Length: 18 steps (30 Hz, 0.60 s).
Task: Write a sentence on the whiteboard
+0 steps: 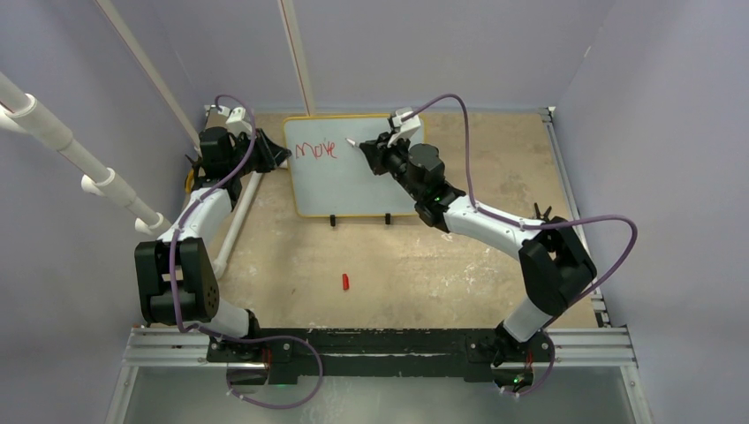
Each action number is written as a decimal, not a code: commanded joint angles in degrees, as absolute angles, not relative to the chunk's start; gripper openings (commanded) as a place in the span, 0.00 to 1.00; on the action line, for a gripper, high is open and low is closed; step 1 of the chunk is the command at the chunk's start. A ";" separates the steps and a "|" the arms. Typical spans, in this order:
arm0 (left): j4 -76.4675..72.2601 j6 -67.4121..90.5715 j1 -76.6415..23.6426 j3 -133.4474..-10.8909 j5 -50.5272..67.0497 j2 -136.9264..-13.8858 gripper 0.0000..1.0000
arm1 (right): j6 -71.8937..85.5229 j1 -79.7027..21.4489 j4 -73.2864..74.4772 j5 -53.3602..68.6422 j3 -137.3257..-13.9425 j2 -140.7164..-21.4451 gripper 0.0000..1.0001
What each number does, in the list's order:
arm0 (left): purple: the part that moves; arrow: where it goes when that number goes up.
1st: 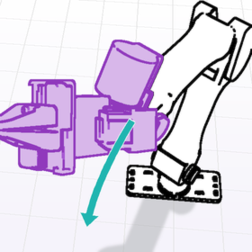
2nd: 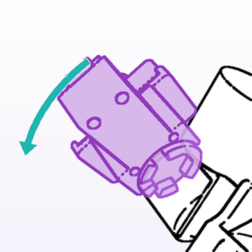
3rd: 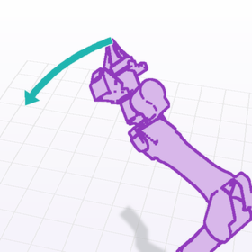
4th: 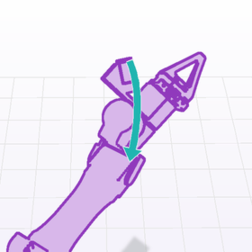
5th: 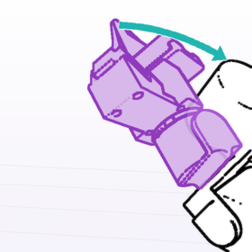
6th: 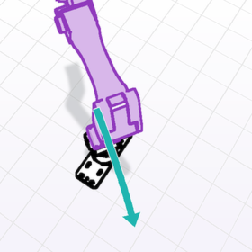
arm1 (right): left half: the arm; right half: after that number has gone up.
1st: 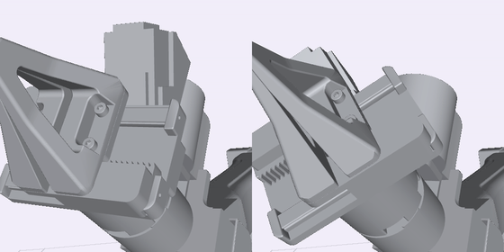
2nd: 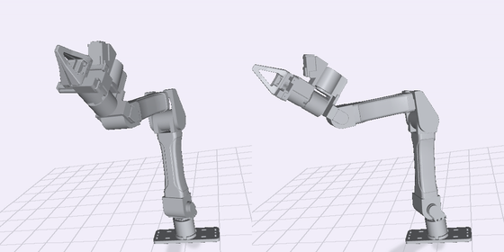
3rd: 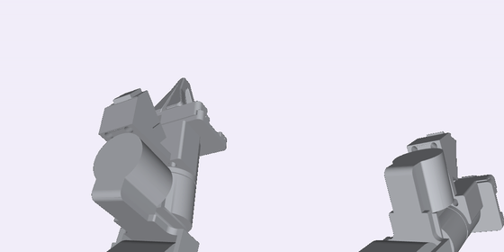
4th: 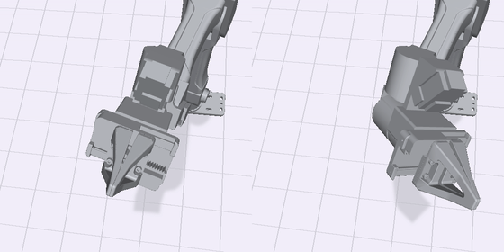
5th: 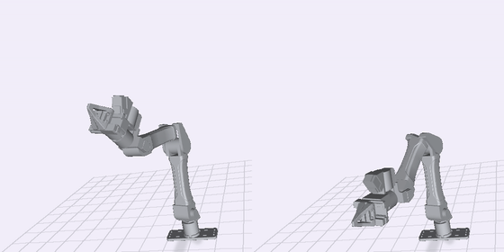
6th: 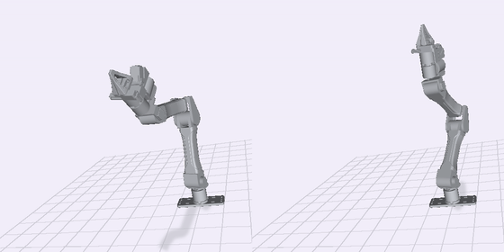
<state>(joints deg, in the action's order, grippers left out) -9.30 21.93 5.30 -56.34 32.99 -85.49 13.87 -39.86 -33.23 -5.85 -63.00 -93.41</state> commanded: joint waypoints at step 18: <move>-9.97 21.83 5.20 -57.00 33.66 -85.12 0.15 | 15.27 -41.10 -34.25 -7.04 -55.98 -91.50 0.00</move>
